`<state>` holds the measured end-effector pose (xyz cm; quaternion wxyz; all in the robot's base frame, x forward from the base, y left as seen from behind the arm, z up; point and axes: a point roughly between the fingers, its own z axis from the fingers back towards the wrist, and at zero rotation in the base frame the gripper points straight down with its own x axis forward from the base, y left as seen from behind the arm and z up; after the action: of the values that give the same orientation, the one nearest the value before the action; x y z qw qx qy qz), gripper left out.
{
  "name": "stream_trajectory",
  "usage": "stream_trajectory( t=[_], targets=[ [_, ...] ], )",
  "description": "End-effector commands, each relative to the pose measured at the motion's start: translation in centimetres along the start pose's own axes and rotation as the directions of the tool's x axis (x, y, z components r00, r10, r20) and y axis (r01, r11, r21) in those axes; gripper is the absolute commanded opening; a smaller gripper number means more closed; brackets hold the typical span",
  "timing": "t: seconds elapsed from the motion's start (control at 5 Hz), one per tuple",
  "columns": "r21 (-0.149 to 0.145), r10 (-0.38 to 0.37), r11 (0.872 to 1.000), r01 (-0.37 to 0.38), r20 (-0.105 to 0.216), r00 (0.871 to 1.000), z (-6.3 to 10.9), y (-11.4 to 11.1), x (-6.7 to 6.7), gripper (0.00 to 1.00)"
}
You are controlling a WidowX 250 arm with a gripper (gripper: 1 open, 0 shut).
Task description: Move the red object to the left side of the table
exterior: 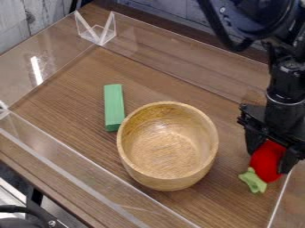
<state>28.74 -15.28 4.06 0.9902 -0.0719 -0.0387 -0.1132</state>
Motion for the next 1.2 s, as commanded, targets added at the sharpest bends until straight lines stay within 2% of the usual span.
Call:
stream_trajectory(
  t=[0.0, 0.2, 0.4, 0.6, 0.8, 1.0],
  targets=[
    [-0.006, 0.023, 1.0, -0.023, 0.09, 0.996, 2.2, -0.6, 0.7, 0.0],
    [0.01, -0.01, 1.0, 0.008, 0.14, 0.99, 4.8, -0.5, 1.5, 0.0],
    [0.039, 0.015, 0.999, -0.023, 0.208, 0.978, 7.7, 1.7, 1.3, 0.0],
    [0.037, 0.043, 0.998, -0.052, 0.224, 0.974, 8.0, 3.6, 0.8, 0.0],
    [0.025, 0.048, 0.998, -0.055, 0.219, 0.975, 7.2, 4.6, 0.5, 0.0],
    [0.012, -0.001, 1.0, -0.001, 0.21, 0.978, 7.1, 6.4, -0.4, 0.0]
  ],
)
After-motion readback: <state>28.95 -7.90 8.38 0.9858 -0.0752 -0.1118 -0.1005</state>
